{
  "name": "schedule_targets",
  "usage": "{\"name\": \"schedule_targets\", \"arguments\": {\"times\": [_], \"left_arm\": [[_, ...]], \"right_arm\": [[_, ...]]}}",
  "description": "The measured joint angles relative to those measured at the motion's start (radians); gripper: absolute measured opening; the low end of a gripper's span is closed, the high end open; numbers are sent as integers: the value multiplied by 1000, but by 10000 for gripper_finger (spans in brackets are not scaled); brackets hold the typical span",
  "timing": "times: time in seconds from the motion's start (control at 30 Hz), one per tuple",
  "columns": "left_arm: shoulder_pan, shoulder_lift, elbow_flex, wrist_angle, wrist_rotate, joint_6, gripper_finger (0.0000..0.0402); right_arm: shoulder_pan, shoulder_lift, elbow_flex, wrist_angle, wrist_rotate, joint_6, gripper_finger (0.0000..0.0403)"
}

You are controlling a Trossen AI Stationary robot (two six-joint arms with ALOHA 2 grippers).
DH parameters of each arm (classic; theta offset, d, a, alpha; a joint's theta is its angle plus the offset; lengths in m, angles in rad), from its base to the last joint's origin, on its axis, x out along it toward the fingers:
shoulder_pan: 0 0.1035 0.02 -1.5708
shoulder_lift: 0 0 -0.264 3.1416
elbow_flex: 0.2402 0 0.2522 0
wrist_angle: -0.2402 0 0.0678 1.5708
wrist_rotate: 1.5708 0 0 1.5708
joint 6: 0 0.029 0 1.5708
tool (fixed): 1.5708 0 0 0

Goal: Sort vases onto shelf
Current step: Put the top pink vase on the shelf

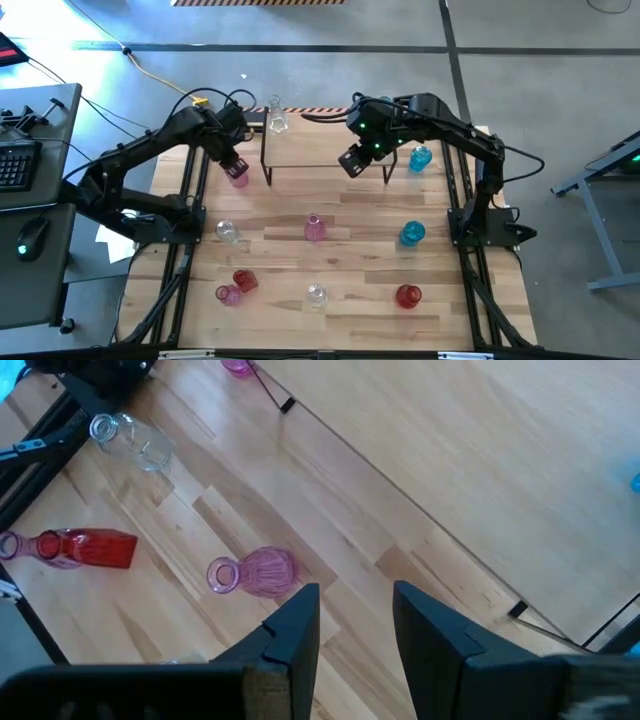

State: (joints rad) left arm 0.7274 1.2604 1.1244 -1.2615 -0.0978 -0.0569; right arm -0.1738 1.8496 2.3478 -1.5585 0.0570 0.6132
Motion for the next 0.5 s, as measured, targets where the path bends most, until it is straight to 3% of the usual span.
{"name": "schedule_targets", "arguments": {"times": [0.5], "left_arm": [[0,10,0,4,0,7,62]], "right_arm": [[0,0,0,0,0,0,108]]}}
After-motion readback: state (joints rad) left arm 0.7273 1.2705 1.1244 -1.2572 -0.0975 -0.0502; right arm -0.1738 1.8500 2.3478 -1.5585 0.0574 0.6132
